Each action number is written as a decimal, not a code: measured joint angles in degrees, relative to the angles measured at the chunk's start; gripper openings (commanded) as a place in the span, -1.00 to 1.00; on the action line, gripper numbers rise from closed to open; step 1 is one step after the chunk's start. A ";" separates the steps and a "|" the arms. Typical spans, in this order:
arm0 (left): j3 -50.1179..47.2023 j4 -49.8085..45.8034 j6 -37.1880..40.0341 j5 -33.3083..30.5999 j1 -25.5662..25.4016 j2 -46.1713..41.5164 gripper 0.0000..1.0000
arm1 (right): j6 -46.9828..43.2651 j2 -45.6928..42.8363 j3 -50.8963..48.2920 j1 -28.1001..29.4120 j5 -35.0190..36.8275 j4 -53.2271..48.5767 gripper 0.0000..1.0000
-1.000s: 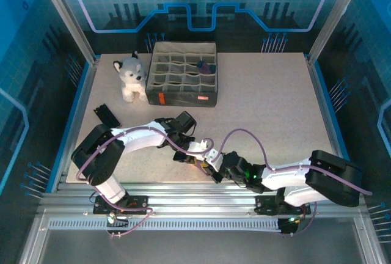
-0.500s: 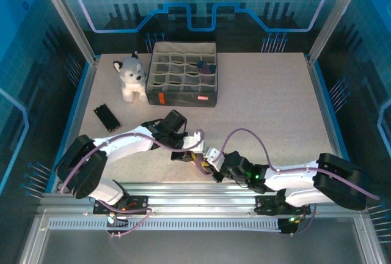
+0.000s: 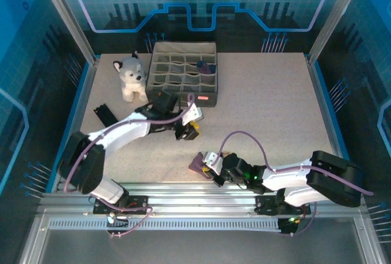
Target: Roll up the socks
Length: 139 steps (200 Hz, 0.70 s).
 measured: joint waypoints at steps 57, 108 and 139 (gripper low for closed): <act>14.16 -7.30 -3.15 0.79 -7.02 15.54 -0.25 | 0.00 0.00 0.00 0.04 -0.17 0.02 -1.00; 24.30 -17.03 -3.37 0.02 -15.15 28.96 -0.26 | -0.04 0.20 0.00 0.52 -0.20 0.02 -1.00; 28.35 -21.40 -4.42 -2.21 -18.14 34.05 -0.28 | -0.07 0.46 0.09 0.87 -0.17 0.02 -1.00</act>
